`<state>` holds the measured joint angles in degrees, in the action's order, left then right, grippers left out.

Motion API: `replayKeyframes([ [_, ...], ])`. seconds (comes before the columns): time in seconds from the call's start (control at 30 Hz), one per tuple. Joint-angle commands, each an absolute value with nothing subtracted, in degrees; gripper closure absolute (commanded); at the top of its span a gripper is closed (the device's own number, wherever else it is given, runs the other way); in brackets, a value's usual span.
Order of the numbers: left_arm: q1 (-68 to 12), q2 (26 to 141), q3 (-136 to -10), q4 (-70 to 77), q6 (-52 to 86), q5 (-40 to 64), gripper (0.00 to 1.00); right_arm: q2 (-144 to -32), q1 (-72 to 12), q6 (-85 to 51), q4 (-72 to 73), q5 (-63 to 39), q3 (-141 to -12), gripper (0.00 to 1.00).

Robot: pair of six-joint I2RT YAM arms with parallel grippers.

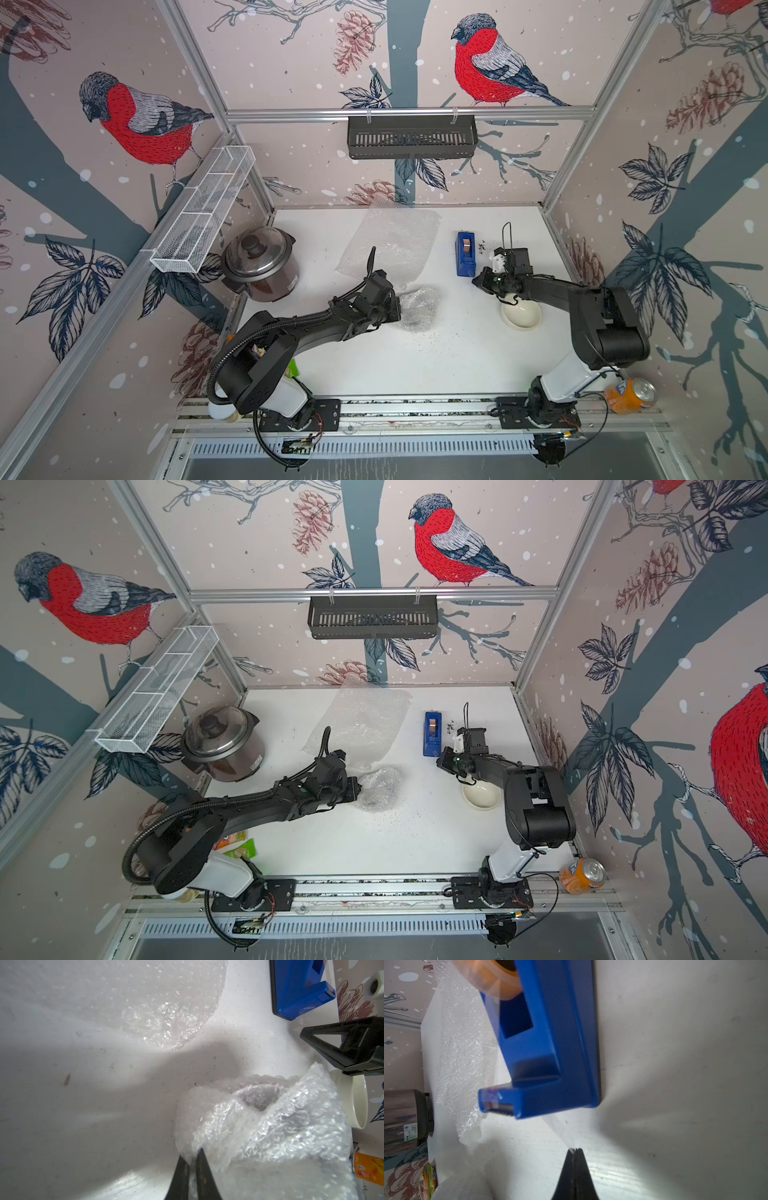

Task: Wrap bowls in bubble wrap
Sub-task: Tear off the tape using the Tape Cutter, then stick the tape on the bubble wrap.

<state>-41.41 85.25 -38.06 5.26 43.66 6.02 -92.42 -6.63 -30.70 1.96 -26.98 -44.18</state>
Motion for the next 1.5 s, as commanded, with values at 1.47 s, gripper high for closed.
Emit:
replayKeyframes([
  [1.47, -43.1, 81.1, -35.9, 10.6, 52.2, 4.7, 0.96, -88.3, -50.6, -66.1, 14.6, -16.9, -41.7, 1.00],
])
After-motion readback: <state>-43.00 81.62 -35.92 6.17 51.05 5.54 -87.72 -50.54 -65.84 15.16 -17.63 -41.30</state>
